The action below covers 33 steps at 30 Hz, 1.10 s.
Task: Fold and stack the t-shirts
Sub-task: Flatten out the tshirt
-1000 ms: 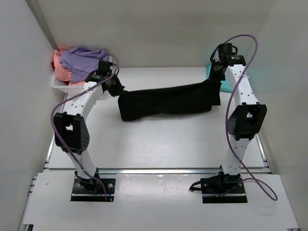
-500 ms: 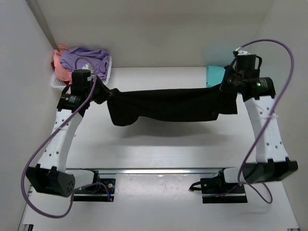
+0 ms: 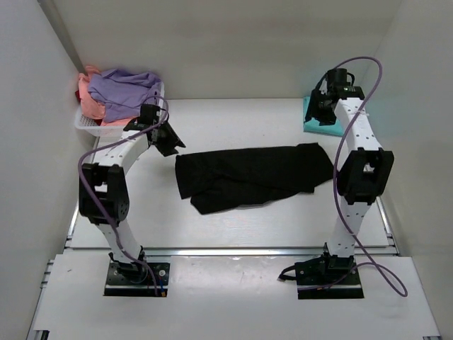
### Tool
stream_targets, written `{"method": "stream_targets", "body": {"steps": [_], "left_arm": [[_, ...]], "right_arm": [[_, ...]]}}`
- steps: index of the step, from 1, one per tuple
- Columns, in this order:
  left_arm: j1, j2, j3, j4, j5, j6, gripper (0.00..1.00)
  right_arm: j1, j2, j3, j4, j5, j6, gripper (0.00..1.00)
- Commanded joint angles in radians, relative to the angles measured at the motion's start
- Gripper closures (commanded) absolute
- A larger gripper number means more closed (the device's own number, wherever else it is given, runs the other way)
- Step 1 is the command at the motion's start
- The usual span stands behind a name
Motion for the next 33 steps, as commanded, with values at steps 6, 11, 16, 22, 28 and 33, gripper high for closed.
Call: {"method": "stream_targets", "body": {"steps": [6,11,16,22,28,33], "left_arm": [[0.007,-0.089,-0.086,-0.038,0.033,0.098,0.47],[-0.042,-0.166,-0.258,-0.032,0.010,0.115,0.44],[-0.056,-0.188,-0.390,0.000,-0.030,0.114,0.40],[-0.083,-0.102,-0.380,0.037,-0.066,0.107,0.38],[-0.123,-0.007,-0.304,-0.003,-0.159,0.118,0.38],[-0.183,0.081,-0.228,-0.092,-0.268,0.164,0.44]], "right_arm": [[-0.185,-0.362,-0.353,0.075,-0.058,0.019,0.49],[-0.036,-0.541,-0.674,0.104,0.023,-0.016,0.41],[-0.059,-0.642,-0.816,0.144,-0.013,0.016,0.40],[-0.067,-0.639,-0.848,0.149,-0.012,0.012,0.40],[-0.062,-0.639,-0.863,0.163,-0.044,0.029,0.41],[-0.062,-0.626,-0.889,0.192,-0.039,0.030,0.40]]}}
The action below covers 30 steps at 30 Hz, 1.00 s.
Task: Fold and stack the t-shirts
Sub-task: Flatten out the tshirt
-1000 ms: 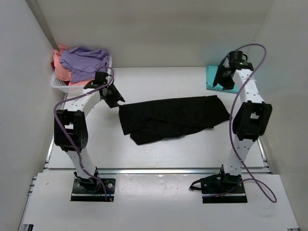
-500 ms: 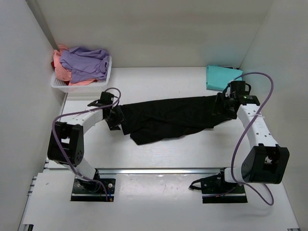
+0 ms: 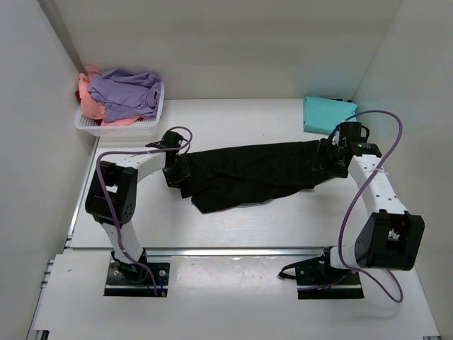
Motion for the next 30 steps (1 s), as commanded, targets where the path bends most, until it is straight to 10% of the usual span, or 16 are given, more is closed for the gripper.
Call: {"method": "stream_targets", "body": {"steps": [1,6,21,27,30], "left_arm": [[-0.034,0.038,0.035,-0.051,-0.114,0.046,0.47],[-0.039,0.064,-0.002,-0.041,-0.097,0.057,1.00],[-0.022,0.022,-0.017,-0.037,-0.055,0.091,1.00],[-0.010,0.019,-0.002,-0.041,-0.053,0.094,1.00],[-0.005,0.015,0.027,-0.057,-0.042,0.089,1.00]], "right_arm": [[0.010,0.005,-0.028,0.057,0.002,0.008,0.41],[0.041,0.085,-0.075,0.125,0.019,0.011,0.40],[0.072,0.343,-0.017,0.174,0.030,0.022,0.42],[0.090,0.349,0.037,0.114,-0.011,0.037,0.93],[0.092,0.318,0.090,0.056,0.007,0.060,1.00]]}}
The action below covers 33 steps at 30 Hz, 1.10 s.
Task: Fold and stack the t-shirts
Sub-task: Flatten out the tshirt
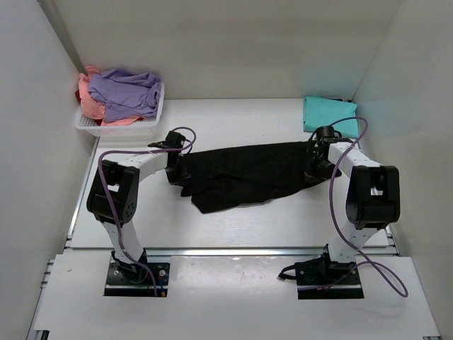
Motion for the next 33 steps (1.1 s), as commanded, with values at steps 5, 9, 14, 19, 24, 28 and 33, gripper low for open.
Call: {"method": "stream_targets", "body": {"steps": [5,9,14,19,24,28,33], "left_arm": [[0.043,-0.035,0.105,-0.085,0.022,0.005,1.00],[0.086,-0.091,0.312,-0.108,0.050,-0.020,1.00],[0.128,-0.092,0.795,-0.170,0.025,-0.015,1.00],[0.186,-0.023,1.186,-0.213,0.084,-0.082,1.00],[0.223,-0.127,1.190,-0.146,0.113,-0.102,1.00],[0.231,-0.224,1.110,-0.140,0.093,-0.101,1.00],[0.240,-0.305,1.112,-0.150,0.073,-0.087,1.00]], "right_arm": [[-0.001,-0.109,0.174,-0.128,-0.030,0.041,1.00],[-0.042,-0.195,0.290,-0.089,-0.153,0.082,1.00],[-0.062,-0.269,0.502,0.019,-0.191,0.127,1.00],[-0.086,-0.145,0.923,-0.014,-0.260,0.149,1.00],[-0.022,-0.117,1.103,-0.127,-0.170,0.099,0.99],[-0.014,-0.261,0.912,-0.058,-0.145,0.107,1.00],[-0.060,-0.374,0.841,-0.085,-0.165,0.104,1.00]]}}
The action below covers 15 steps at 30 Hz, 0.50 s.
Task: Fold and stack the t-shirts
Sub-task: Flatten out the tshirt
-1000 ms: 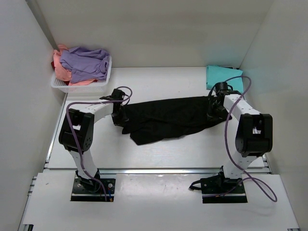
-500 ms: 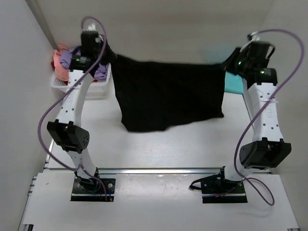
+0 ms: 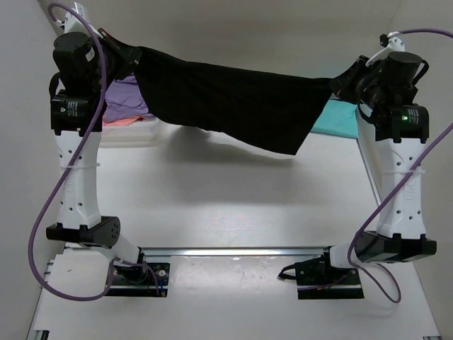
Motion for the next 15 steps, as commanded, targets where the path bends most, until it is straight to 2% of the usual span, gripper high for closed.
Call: {"method": "stream_targets", "body": {"steps": [1,8,15], "left_arm": [[0.006,-0.072,-0.009,-0.009,-0.014,-0.007,1.00],[0.009,-0.017,0.002,0.010,0.006,-0.036,1.00],[0.013,0.196,0.055,0.043,0.075,-0.082,1.00]], "right_arm": [[-0.037,-0.087,0.025,0.002,0.012,-0.025,1.00],[-0.034,-0.023,0.098,-0.015,-0.005,-0.005,1.00],[0.018,0.217,0.190,-0.009,0.017,-0.019,1.00]]}}
